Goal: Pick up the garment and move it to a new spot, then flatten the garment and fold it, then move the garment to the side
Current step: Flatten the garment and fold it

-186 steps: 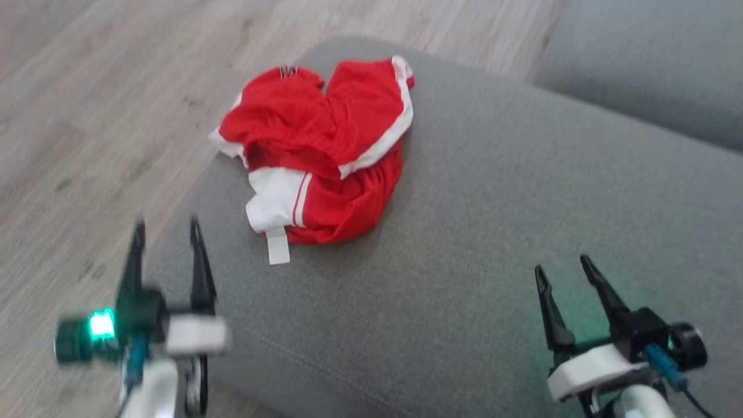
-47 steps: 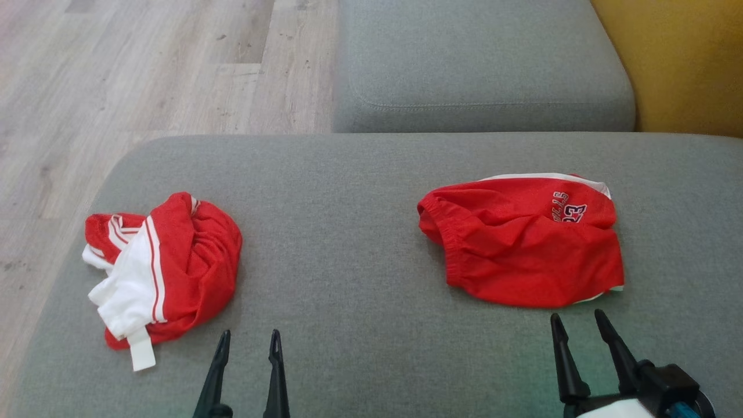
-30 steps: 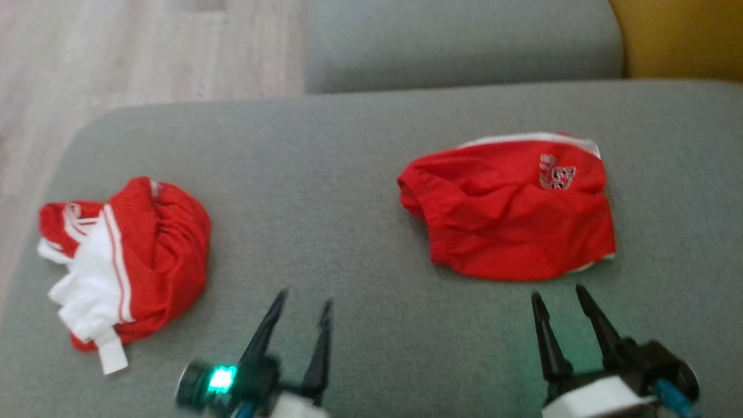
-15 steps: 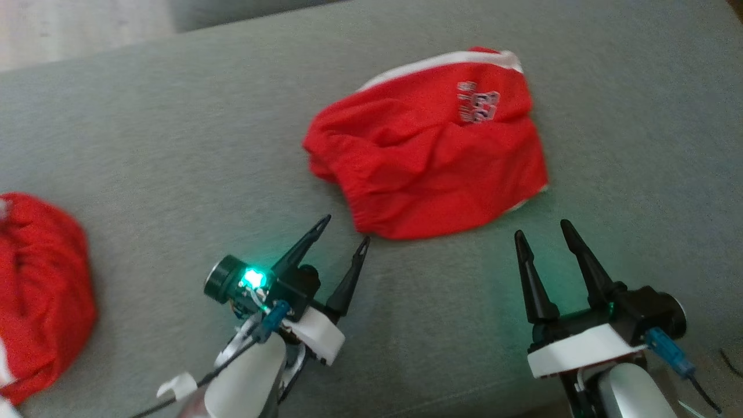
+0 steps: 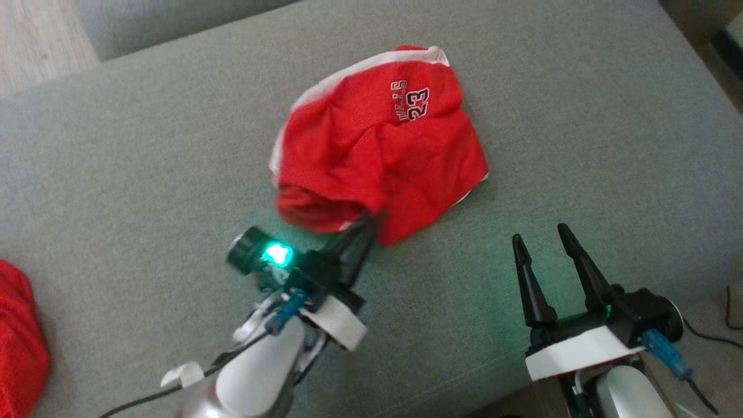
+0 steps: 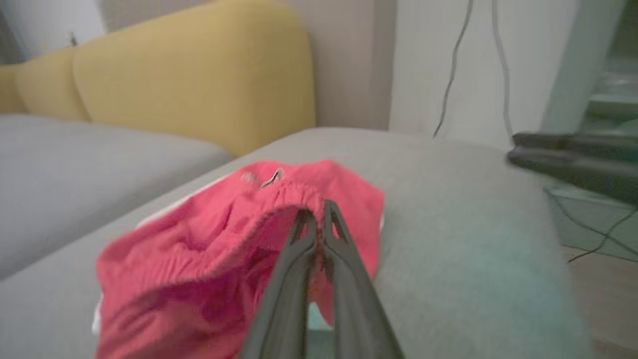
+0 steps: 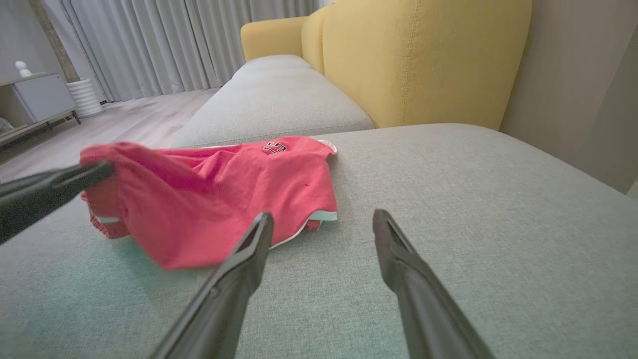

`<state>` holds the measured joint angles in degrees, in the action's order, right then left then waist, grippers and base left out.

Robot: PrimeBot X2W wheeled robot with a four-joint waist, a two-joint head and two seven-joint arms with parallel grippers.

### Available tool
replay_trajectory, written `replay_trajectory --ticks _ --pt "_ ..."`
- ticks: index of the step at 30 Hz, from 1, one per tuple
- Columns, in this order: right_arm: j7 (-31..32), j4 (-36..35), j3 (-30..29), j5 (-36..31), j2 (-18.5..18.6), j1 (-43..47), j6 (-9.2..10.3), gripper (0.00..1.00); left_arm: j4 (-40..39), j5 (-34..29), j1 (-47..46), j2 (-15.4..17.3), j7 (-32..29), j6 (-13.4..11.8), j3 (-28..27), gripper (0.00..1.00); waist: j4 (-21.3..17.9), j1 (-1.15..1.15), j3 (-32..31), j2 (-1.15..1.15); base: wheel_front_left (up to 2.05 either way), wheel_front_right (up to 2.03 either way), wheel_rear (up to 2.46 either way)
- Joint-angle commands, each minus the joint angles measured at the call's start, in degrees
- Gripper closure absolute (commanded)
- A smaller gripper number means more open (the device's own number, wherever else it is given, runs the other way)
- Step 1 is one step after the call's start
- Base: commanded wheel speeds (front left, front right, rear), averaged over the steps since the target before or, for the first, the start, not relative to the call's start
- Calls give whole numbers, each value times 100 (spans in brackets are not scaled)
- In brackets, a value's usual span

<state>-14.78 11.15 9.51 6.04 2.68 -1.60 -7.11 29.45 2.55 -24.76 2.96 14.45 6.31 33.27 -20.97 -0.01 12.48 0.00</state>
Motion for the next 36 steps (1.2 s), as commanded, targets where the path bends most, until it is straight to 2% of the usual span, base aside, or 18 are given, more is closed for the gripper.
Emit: replay_trajectory --ticks 1,7,11,13,15,20,21,22,26,36 --pt "-22 -142 122 29 30 -48 -37 0 -240 -16 -180 12 55 29 -100 100 -23 1 -82 0 0 0 0" --pt "-22 -102 93 25 25 118 -37 0 -1596 106 -156 8 55 100 333 100 -54 1 -520 0 0 0 0" --pt "-22 -90 80 13 24 223 -37 0 -2212 247 -228 5 55 77 251 100 -100 1 -791 0 0 0 0" --pt "-22 -86 86 4 23 250 -37 0 -2078 394 -240 2 55 -3 127 100 -116 1 -853 0 0 0 0" --pt "-22 -87 100 -3 23 256 -37 0 -1613 577 -286 -2 -16 -99 35 100 -134 1 -868 0 0 0 0" --pt "-22 -110 171 7 22 168 -37 0 -300 1826 -424 -6 -293 -321 -153 100 -185 1 -683 0 0 0 0" --pt "-22 -114 178 10 22 152 -37 0 -62 2096 -444 -6 -325 -337 -136 88 -185 1 -643 0 0 0 0" --pt "-22 -117 167 13 21 138 -37 0 305 2682 -444 -7 -360 -330 -60 0 -169 1 -569 0 0 0 0" --pt "-22 -119 83 15 21 138 -37 0 566 3681 -430 -7 -323 -165 294 0 -56 1 -484 0 0 0 0" --pt "-22 -111 63 22 21 169 -37 0 597 5091 -312 -8 -505 -2 913 0 267 1 -457 0 0 0 0"
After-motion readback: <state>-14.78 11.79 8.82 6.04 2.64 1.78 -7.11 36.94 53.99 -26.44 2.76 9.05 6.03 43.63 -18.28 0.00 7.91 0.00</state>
